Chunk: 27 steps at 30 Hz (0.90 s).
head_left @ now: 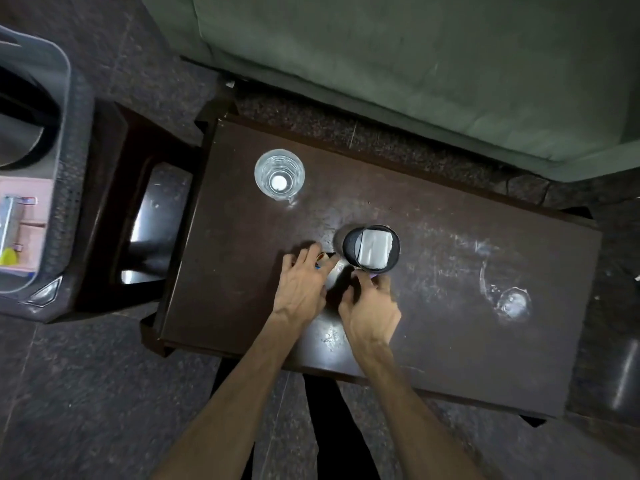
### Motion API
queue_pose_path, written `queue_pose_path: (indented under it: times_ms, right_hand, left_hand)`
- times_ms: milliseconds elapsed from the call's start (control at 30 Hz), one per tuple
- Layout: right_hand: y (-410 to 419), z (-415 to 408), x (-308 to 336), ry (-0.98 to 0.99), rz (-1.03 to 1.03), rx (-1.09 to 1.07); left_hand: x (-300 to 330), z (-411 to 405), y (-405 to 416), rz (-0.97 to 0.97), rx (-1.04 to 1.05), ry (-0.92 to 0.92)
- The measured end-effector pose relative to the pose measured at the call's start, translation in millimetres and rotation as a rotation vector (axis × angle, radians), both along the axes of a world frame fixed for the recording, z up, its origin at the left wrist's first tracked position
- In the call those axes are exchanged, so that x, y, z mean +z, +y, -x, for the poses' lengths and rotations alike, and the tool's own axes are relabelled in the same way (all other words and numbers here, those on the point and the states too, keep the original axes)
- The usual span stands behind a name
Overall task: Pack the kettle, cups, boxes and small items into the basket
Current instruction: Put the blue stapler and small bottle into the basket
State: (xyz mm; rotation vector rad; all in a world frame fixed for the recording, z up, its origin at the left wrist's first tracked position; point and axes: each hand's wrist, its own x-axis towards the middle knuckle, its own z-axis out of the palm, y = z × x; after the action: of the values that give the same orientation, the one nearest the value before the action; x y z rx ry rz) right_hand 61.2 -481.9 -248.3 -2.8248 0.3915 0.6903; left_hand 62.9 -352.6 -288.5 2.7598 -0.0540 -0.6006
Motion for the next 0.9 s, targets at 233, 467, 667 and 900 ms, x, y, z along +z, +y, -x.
queue_pose_path:
  times_ms: [233,467,667,900]
  right_hand:
    - [-5.6,4.4,-5.7,-0.026,-0.081,-0.014]
    - [39.8,-6.8,-13.3,0.014,-0.199,0.150]
    - [66.9,-19.6,-22.1,0.011,-0.135,0.138]
    - [138.3,-23.8,7.4,-0.118,-0.523,0.005]
  left_hand:
    - [-1.6,13.4,2.4,0.010,0.112,0.020]
    - [2.9,34.6,26.3,0.109,0.389,-0.079]
    - [20.4,40.8,66.5,0.174,0.672,-0.286]
    - [72.5,30.7,138.3,0.288,0.975,-0.471]
